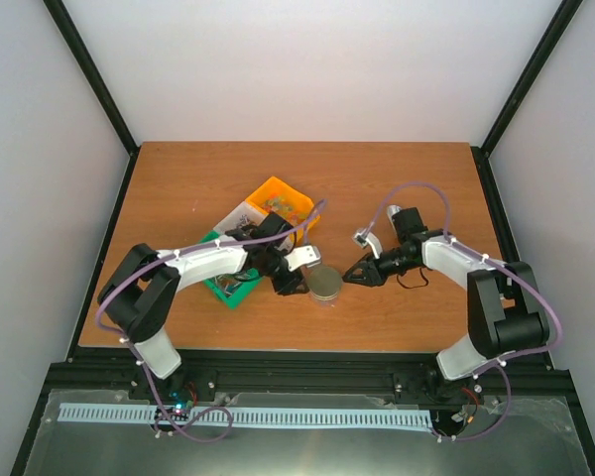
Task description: Pack the candies
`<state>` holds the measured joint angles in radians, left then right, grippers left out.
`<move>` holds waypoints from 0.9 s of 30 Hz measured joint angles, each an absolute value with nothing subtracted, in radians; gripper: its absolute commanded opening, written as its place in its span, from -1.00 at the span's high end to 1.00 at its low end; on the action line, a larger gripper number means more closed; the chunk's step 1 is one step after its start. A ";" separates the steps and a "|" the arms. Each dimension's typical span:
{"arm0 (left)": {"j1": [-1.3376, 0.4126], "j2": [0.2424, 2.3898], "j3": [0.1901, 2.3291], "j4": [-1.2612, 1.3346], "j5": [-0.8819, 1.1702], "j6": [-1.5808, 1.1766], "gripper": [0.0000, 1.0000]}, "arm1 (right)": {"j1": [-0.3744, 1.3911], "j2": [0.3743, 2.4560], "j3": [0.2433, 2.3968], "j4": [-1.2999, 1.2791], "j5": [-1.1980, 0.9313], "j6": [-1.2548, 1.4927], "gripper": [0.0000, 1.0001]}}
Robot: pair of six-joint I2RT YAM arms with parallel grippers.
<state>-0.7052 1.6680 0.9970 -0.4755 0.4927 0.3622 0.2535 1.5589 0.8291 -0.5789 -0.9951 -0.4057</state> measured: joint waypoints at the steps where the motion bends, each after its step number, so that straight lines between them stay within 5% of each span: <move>1: -0.695 1.684 1.010 -0.464 0.490 0.353 0.25 | 0.237 1.548 0.830 -0.584 -0.979 -0.429 0.44; 12: -0.554 1.892 1.236 -0.405 0.479 0.281 0.16 | 0.211 1.505 0.799 -0.535 -0.859 -0.585 0.42; 27: -0.511 1.718 1.242 -0.607 0.529 0.368 0.10 | 0.481 1.545 0.752 -0.450 -0.677 -0.587 0.42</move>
<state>-0.5106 1.7176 1.2419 -0.6067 0.5293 0.3679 0.4812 1.5452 0.7517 -0.4500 -0.6773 -0.5865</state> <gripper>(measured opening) 0.454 0.289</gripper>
